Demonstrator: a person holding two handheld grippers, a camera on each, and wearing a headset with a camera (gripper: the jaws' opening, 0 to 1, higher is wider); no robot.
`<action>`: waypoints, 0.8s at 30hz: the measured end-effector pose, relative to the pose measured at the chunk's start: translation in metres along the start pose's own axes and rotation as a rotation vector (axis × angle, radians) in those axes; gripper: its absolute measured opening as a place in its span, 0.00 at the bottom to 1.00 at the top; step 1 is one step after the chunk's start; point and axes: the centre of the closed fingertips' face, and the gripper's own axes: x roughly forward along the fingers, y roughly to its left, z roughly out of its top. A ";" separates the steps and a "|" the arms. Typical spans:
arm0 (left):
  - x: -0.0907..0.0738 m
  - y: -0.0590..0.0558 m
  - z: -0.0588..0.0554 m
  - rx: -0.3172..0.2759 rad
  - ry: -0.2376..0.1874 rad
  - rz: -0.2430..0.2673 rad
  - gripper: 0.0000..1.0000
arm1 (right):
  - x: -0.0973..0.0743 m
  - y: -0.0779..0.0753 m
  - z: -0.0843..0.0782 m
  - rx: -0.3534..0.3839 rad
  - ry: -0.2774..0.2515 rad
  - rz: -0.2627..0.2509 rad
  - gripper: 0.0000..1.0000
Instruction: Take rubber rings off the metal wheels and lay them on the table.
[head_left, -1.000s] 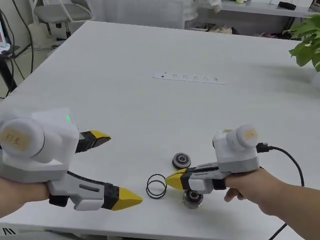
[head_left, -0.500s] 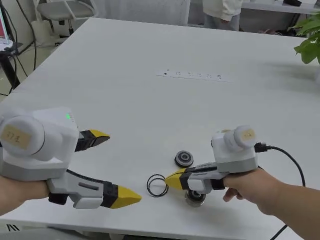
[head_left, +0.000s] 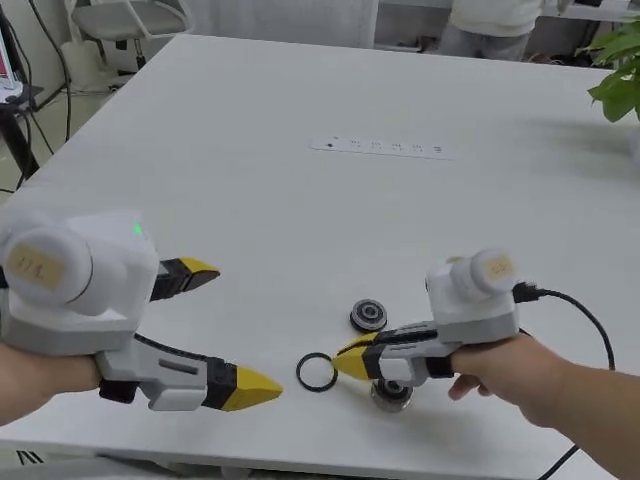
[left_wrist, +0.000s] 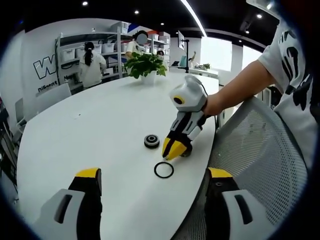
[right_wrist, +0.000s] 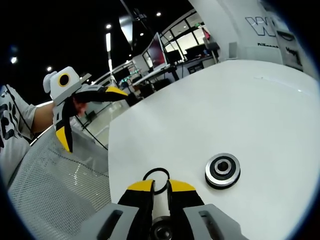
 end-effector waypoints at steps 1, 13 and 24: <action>0.000 0.001 0.001 -0.002 -0.001 0.000 0.84 | -0.001 0.000 0.001 -0.001 -0.002 0.000 0.08; 0.013 0.009 0.015 0.002 -0.011 -0.013 0.80 | -0.017 -0.005 0.021 -0.033 -0.076 -0.026 0.14; 0.030 0.019 0.035 0.019 -0.023 -0.028 0.76 | -0.040 -0.026 0.034 -0.045 -0.150 -0.096 0.17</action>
